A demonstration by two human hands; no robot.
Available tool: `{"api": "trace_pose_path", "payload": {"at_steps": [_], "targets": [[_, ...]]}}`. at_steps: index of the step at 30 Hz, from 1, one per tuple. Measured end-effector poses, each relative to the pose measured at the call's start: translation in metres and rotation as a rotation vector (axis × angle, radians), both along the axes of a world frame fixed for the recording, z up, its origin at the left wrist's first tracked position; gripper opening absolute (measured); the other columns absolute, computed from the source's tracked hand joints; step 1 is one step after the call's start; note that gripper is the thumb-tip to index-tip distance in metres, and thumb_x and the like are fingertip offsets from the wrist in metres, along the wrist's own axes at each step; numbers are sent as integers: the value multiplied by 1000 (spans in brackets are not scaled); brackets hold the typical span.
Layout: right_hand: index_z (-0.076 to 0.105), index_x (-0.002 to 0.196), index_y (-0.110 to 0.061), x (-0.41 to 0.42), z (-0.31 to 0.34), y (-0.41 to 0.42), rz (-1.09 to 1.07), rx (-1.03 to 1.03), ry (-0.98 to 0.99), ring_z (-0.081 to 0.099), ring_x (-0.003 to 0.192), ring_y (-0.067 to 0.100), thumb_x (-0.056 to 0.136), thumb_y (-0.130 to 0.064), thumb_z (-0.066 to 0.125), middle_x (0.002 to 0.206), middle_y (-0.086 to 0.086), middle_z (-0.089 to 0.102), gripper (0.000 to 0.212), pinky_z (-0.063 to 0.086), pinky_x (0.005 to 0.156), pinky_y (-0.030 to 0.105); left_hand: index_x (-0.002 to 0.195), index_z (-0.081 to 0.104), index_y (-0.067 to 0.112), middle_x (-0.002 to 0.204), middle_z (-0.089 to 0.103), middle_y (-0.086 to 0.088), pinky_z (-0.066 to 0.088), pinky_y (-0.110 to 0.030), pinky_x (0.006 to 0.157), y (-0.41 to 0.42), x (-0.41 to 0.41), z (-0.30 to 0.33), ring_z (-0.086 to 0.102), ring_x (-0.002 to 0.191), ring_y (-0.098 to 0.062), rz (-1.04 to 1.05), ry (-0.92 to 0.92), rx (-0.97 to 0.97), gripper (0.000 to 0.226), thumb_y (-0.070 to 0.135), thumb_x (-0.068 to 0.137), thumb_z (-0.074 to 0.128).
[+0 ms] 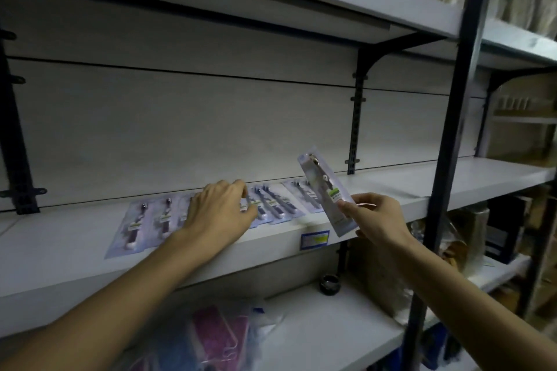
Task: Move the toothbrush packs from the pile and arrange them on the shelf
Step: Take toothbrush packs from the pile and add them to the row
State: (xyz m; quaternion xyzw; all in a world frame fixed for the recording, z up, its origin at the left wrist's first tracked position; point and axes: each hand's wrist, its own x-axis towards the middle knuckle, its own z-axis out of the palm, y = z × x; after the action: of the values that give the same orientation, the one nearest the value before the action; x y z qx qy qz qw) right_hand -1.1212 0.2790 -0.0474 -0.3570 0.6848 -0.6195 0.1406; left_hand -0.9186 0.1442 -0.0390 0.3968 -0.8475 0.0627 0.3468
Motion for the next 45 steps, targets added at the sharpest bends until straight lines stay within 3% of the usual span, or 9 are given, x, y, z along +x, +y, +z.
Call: {"api": "trace_pose_path", "payload": {"at_steps": [4, 13, 18, 21, 25, 32, 35, 39, 45], "targets": [[57, 115, -12, -37, 3, 8, 59, 8, 12, 58, 79, 12, 86, -22, 69, 87, 1, 61, 32, 49, 63, 27, 106, 60, 19, 107, 64, -5, 39, -31, 72, 13, -34, -5, 58, 99, -26, 21, 9, 0, 27, 37, 86, 54], [59, 104, -18, -72, -6, -29, 104, 78, 59, 65, 89, 23, 78, -27, 77, 108, 12, 67, 32, 55, 79, 39, 100, 61, 21, 100, 65, -3, 42, -31, 70, 22, -60, -15, 58, 95, -24, 72, 60, 32, 22, 35, 85, 56], [62, 92, -15, -70, -9, -66, 83, 59, 112, 63, 83, 20, 80, -23, 75, 98, 9, 66, 20, 49, 65, 28, 103, 60, 21, 101, 65, -5, 41, -31, 71, -1, -61, -8, 58, 95, -26, 131, 32, 18, 25, 35, 83, 56], [63, 86, -15, -63, -11, -92, 66, 121, 233, 63, 78, 17, 82, -26, 72, 90, 5, 67, 15, 57, 73, 36, 104, 60, 22, 103, 65, -5, 45, -32, 76, -23, -64, -5, 58, 96, -26, 122, 12, 14, 26, 37, 84, 55], [67, 74, -12, -61, -13, -120, 13, 181, 408, 65, 68, 19, 83, -26, 68, 74, 6, 69, 16, 57, 71, 44, 106, 60, 21, 103, 65, -5, 46, -32, 77, -51, -69, 2, 59, 98, -27, 107, 15, 2, 27, 37, 85, 55], [64, 111, -17, -65, -20, -142, -8, 250, 600, 65, 80, 17, 87, -35, 64, 96, 4, 70, 30, 56, 73, 32, 106, 60, 22, 106, 65, -2, 43, -31, 76, -82, -78, 0, 59, 99, -25, 59, -3, -3, 26, 39, 87, 55], [68, 104, -17, -66, -19, -145, -27, 273, 681, 63, 78, 17, 88, -35, 62, 90, 3, 70, 25, 54, 71, 31, 103, 61, 22, 105, 65, -2, 42, -31, 76, -87, -79, -1, 58, 99, -26, 46, -4, 7, 24, 39, 86, 55], [73, 92, -19, -72, -19, -151, -89, 354, 762, 54, 98, 27, 84, -39, 63, 92, 4, 69, 24, 48, 81, 37, 103, 61, 22, 104, 65, -1, 42, -31, 75, -87, -79, -2, 58, 98, -25, 29, -15, -10, 24, 37, 86, 55], [75, 87, -18, -77, -18, -157, -118, 397, 774, 47, 102, 30, 80, -41, 66, 94, 5, 68, 26, 45, 80, 36, 103, 61, 22, 103, 65, 0, 43, -31, 76, -91, -80, 6, 58, 99, -23, 43, -16, -9, 24, 35, 85, 54]]}}
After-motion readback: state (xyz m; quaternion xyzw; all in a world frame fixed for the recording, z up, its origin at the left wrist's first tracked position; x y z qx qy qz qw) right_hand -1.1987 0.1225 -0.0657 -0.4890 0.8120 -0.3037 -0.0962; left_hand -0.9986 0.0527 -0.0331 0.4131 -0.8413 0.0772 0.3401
